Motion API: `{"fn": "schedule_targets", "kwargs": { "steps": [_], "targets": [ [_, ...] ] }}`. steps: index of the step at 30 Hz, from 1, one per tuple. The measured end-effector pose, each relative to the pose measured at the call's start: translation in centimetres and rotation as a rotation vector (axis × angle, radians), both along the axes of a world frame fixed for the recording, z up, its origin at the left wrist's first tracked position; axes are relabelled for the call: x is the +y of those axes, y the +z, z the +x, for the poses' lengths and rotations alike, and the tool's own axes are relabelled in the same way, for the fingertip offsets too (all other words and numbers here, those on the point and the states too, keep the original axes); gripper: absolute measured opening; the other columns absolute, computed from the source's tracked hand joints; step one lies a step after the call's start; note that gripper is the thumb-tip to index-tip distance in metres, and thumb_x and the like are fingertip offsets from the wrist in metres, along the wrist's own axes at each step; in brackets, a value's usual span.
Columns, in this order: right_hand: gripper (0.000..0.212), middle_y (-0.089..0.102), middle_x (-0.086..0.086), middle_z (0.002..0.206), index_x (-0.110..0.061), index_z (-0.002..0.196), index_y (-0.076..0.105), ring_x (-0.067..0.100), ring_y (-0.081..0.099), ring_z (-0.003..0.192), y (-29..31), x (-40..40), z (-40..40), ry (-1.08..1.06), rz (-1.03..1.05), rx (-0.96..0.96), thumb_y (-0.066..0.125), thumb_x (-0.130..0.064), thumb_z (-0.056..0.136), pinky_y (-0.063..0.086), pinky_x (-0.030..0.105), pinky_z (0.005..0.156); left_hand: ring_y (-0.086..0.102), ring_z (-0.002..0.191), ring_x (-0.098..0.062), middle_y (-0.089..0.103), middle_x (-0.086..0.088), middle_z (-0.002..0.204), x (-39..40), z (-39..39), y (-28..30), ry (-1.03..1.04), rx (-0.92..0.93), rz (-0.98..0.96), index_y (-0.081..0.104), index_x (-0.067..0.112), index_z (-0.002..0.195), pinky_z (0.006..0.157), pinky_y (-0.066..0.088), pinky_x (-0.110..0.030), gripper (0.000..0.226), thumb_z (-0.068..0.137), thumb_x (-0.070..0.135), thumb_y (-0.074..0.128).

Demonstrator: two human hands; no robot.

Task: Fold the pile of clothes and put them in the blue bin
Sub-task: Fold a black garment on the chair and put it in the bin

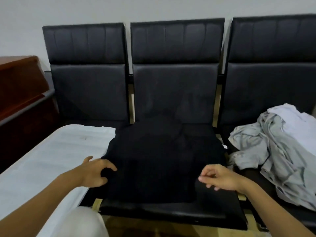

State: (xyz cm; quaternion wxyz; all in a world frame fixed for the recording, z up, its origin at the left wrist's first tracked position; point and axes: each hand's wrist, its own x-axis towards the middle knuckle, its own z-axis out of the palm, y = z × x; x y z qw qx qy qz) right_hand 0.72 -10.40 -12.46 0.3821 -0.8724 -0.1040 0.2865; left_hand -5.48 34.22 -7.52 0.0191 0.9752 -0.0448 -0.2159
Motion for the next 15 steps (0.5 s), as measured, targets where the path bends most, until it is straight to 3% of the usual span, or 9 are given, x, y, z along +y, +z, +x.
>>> {"fn": "schedule_targets", "kwargs": {
  "steps": [3,5,8,10,13,15],
  "targets": [
    [0.018,0.068,0.001,0.083,-0.020,0.091,0.062,0.015,0.069,0.080,-3.4,-2.5,2.4,-0.151,-0.192,-0.101,0.068,-0.037,0.090,0.055,0.028,0.073,0.050,0.123,-0.004,0.053,0.020,0.132,-2.5,3.4,-1.5,-0.050,-0.046,-0.106,0.055,0.045,0.121,0.110,0.033,-0.024,0.038,0.089,0.026,0.057],
    [0.026,0.064,0.001,0.095,-0.020,0.100,0.057,0.020,0.065,0.093,-4.9,-3.4,3.8,-0.244,-0.346,-0.149,0.067,-0.041,0.090,0.053,0.033,0.083,0.054,0.118,-0.003,0.057,0.020,0.126,-5.0,6.4,-2.7,-0.102,-0.040,-0.138,0.061,0.041,0.120,0.105,0.040,-0.024,0.032,0.091,0.028,0.056],
    [0.053,0.057,0.013,0.122,-0.009,0.124,0.049,0.031,0.059,0.113,-6.8,-4.1,6.1,-0.459,-0.388,-0.209,0.064,-0.046,0.090,0.050,0.038,0.092,0.056,0.112,-0.003,0.057,0.019,0.119,-10.3,11.2,-4.7,-0.188,-0.021,-0.192,0.061,0.039,0.119,0.101,0.045,-0.026,0.027,0.095,0.031,0.053],
    [0.066,0.059,0.012,0.128,-0.006,0.131,0.050,0.031,0.057,0.119,-7.5,-4.6,7.6,-0.586,-0.243,-0.130,0.063,-0.054,0.088,0.049,0.037,0.095,0.055,0.112,-0.005,0.056,0.017,0.119,-14.7,14.3,-5.9,-0.254,-0.010,-0.254,0.059,0.037,0.123,0.101,0.045,-0.027,0.027,0.097,0.034,0.052],
    [0.044,0.063,-0.002,0.118,-0.022,0.121,0.060,0.022,0.060,0.115,-7.5,-4.6,9.6,-0.790,0.192,0.054,0.062,-0.053,0.090,0.047,0.029,0.089,0.050,0.120,-0.007,0.051,0.014,0.130,-21.7,18.6,-7.4,-0.325,0.007,-0.334,0.050,0.035,0.135,0.107,0.042,-0.031,0.037,0.098,0.040,0.053],
    [0.038,0.066,0.002,0.113,-0.011,0.117,0.065,0.024,0.062,0.110,-8.1,-4.3,10.7,-0.887,0.230,-0.057,0.068,-0.039,0.090,0.049,0.032,0.092,0.042,0.131,-0.010,0.042,0.011,0.143,-25.5,20.8,-8.0,-0.350,0.003,-0.374,0.039,0.036,0.144,0.113,0.037,-0.035,0.050,0.097,0.042,0.055]
  ]
}}
